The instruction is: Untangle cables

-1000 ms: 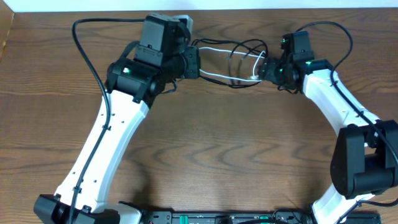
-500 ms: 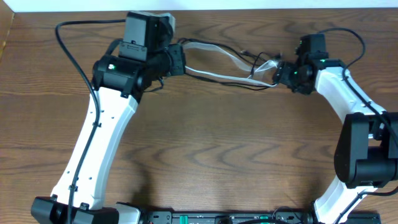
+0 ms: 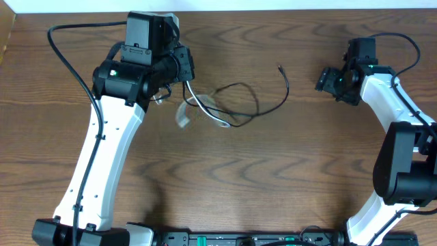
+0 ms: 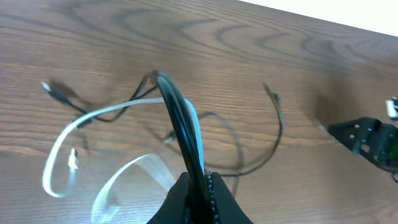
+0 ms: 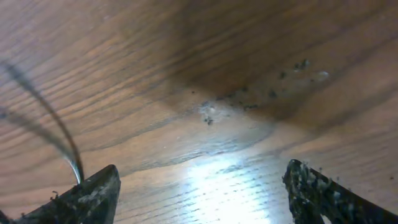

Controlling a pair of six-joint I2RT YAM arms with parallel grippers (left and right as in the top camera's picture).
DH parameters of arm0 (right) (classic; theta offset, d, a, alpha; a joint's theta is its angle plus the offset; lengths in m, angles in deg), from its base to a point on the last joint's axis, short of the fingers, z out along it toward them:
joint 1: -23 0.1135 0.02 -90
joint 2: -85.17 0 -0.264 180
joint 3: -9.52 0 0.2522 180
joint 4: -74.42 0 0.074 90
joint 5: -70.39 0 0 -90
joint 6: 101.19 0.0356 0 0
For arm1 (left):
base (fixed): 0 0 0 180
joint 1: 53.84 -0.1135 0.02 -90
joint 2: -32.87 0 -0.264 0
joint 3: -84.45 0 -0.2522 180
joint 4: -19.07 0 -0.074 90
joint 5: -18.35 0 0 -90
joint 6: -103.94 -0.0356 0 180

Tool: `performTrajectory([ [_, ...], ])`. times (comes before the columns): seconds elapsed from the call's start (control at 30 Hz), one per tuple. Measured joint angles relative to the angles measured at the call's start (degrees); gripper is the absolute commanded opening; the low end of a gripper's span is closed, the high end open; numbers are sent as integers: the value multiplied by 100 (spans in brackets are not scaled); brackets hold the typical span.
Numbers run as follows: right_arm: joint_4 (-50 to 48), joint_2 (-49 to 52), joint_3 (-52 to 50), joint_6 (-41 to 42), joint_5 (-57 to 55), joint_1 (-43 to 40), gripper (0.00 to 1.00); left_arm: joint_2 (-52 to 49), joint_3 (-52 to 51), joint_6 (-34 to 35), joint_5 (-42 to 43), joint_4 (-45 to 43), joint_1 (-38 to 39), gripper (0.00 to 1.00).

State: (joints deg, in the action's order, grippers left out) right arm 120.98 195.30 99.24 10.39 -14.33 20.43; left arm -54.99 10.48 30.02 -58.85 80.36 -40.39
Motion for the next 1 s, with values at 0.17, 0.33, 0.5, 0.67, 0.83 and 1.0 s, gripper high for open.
performTrajectory([
  [0.17,-221,0,0,-549,874,-2,84,-35,-48,37,177,-98,446,7],
  [0.33,-13,-118,-2,-1067,1561,0,86,-577,-81,402,264,-299,999,8],
  [0.5,103,-833,-7,-1563,2122,7,90,-1261,-96,1213,289,-446,1095,8],
  [0.67,103,-1655,-4,-1808,2468,107,91,-1746,-96,1956,361,-457,1143,71],
  [0.83,131,-1690,-4,-1882,2562,273,91,-1941,-98,1757,391,-387,1217,83],
  [1.0,127,-1665,-4,-1910,2546,837,90,-1897,-98,1307,297,-201,1139,88],
])
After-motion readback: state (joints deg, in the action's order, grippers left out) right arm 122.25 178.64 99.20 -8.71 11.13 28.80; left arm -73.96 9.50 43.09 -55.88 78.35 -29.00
